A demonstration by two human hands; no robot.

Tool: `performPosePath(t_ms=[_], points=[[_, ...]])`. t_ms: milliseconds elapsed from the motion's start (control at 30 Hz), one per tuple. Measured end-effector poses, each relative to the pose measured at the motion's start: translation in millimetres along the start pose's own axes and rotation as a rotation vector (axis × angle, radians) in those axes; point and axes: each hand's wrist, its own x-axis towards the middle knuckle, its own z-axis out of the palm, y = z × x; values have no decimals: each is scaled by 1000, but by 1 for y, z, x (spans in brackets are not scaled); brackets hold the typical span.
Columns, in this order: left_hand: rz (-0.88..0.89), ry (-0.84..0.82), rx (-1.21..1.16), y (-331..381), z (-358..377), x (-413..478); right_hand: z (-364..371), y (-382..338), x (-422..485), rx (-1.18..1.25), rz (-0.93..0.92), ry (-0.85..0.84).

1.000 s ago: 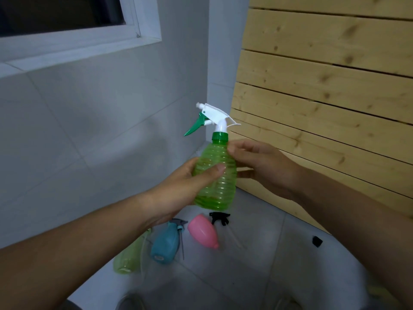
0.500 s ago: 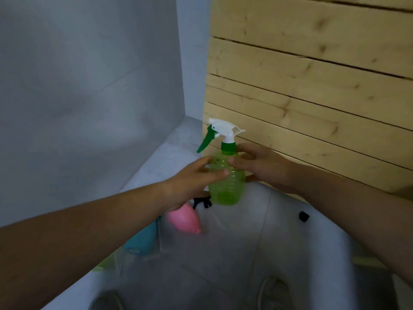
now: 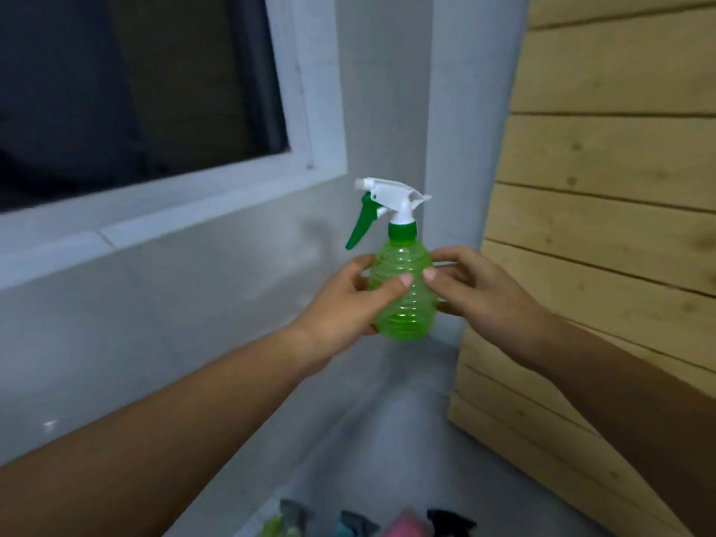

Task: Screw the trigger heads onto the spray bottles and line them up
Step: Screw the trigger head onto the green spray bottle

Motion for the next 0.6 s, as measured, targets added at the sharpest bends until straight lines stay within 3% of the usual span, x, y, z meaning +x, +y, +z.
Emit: performPosePath(t_ms=[267, 600], points=[[67, 217, 29, 90, -118, 32, 81, -97, 104, -37, -189, -73], [126, 415, 72, 109, -170, 108, 114, -112, 210, -3, -127, 0]])
